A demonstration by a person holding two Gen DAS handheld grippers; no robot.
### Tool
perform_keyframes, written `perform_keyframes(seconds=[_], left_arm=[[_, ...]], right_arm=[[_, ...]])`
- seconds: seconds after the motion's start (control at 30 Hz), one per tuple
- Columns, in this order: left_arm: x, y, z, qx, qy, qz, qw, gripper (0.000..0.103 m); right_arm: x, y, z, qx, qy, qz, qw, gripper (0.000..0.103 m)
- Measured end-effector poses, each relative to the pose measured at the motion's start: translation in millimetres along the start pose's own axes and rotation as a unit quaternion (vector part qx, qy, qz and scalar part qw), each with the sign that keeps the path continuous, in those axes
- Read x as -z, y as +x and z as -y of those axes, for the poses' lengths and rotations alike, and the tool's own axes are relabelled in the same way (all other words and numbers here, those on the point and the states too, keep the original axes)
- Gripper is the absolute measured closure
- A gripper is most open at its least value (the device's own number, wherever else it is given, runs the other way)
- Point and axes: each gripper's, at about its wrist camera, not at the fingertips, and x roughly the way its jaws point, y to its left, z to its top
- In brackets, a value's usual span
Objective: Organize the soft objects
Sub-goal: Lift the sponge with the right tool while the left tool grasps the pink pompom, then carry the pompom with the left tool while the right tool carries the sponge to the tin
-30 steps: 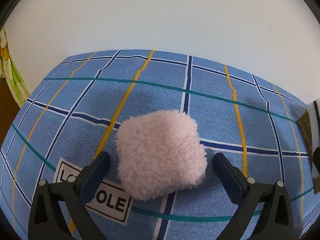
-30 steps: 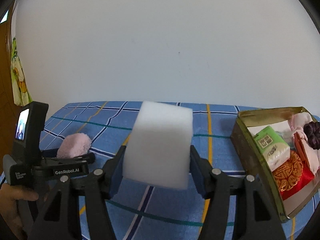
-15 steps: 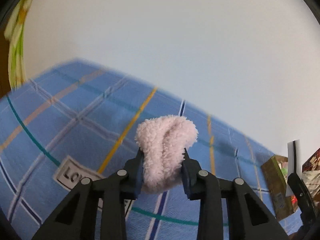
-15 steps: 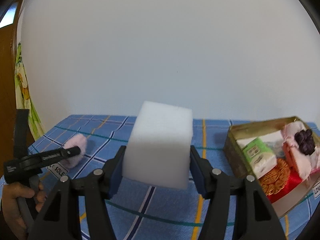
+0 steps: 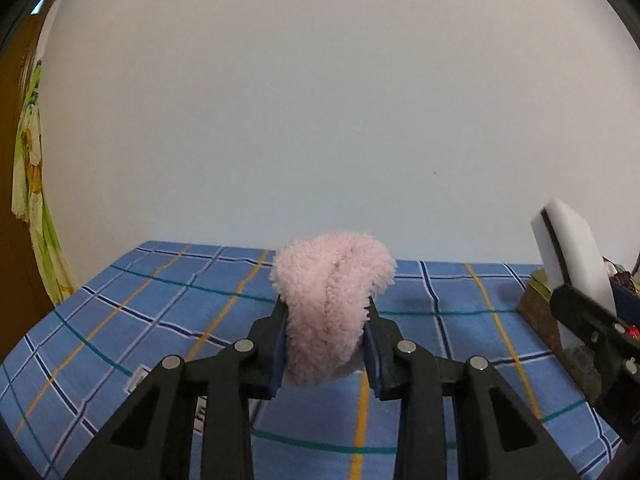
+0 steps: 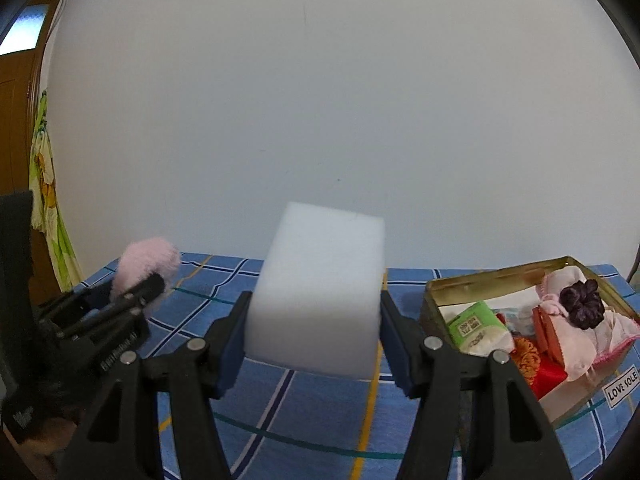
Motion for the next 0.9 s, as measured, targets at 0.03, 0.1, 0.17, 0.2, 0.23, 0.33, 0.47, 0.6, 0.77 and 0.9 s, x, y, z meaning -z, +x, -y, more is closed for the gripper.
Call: perform_keyframes(seconds=[0.03,0.1,0.17,0.2,0.23,0.33,0.47,0.6,0.77,0.9], left_arm=[[1,-1,3,0.001,-0.001,-0.002,1.0000,0.068],[3,-6,8,0.004,-0.006,-0.004,1.0000,0.068],[4,-8,12,0.009,-0.014,-0.007,0.9998,0.068],[4,-8,12,0.009,-0.016,-0.008,0.9998,0.068],[6,-7,14,0.010,-0.016,-0.009,0.9998,0.068],[8,-10,24,0.010,-0.014,-0.010,0.9998,0.068],[10,-20,41,0.007,-0.005,-0.008,0.9999,0.068],[13,-21,49,0.009,0.003,-0.010,0.9999,0.068],[14,-23,54,0.011,0.004,-0.010,0.9999,0.068],[15,-23,59,0.013,0.003,-0.014,0.9998,0.068]], right_arm=[[0,-2,1,0.000,0.000,0.001,1.000,0.042],[0,-5,5,0.001,0.001,0.001,1.000,0.042],[1,-7,8,0.001,0.002,-0.001,1.000,0.042],[2,-8,10,0.002,0.002,-0.002,1.000,0.042],[2,-10,12,0.002,0.001,-0.002,1.000,0.042],[5,-14,16,0.003,-0.001,-0.005,1.000,0.042],[6,-19,22,0.000,0.007,-0.008,1.000,0.042],[5,-27,31,0.003,0.010,-0.004,1.000,0.042],[6,-33,38,0.000,0.015,-0.006,1.000,0.042],[6,-34,41,0.003,0.010,-0.005,1.000,0.042]])
